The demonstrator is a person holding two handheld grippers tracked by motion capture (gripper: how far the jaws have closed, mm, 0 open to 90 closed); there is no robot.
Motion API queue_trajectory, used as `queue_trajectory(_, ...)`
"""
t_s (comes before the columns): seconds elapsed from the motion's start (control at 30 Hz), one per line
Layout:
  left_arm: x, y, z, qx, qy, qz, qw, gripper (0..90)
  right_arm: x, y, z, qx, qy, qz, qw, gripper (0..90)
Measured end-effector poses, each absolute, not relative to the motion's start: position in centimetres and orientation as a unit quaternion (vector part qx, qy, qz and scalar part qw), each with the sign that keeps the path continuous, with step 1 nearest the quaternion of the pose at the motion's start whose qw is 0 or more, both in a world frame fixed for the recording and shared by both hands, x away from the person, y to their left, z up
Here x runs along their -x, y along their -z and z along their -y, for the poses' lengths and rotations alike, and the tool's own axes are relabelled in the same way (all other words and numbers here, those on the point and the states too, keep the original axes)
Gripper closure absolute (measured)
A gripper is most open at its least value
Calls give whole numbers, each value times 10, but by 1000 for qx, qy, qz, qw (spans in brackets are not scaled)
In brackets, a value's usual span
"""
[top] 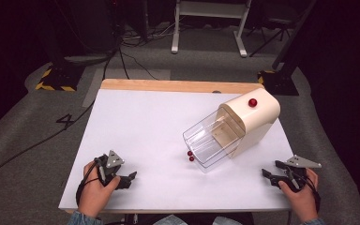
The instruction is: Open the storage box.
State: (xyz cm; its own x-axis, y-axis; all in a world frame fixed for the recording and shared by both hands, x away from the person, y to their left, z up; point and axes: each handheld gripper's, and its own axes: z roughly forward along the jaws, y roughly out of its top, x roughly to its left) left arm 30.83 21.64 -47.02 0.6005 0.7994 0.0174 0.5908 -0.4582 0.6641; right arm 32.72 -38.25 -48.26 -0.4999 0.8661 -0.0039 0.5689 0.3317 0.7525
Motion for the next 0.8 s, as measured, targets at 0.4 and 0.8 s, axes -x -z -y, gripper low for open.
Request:
queue_trajectory(0.4,-307,483,-226,-831,-159,-418,331,162,-327,483,382,-454,-357,-789,209,272)
queue_trajectory(0.8,-307,483,-226,-831,-157,-419,332,160,-327,482,382,-454,-356,-790,208,272)
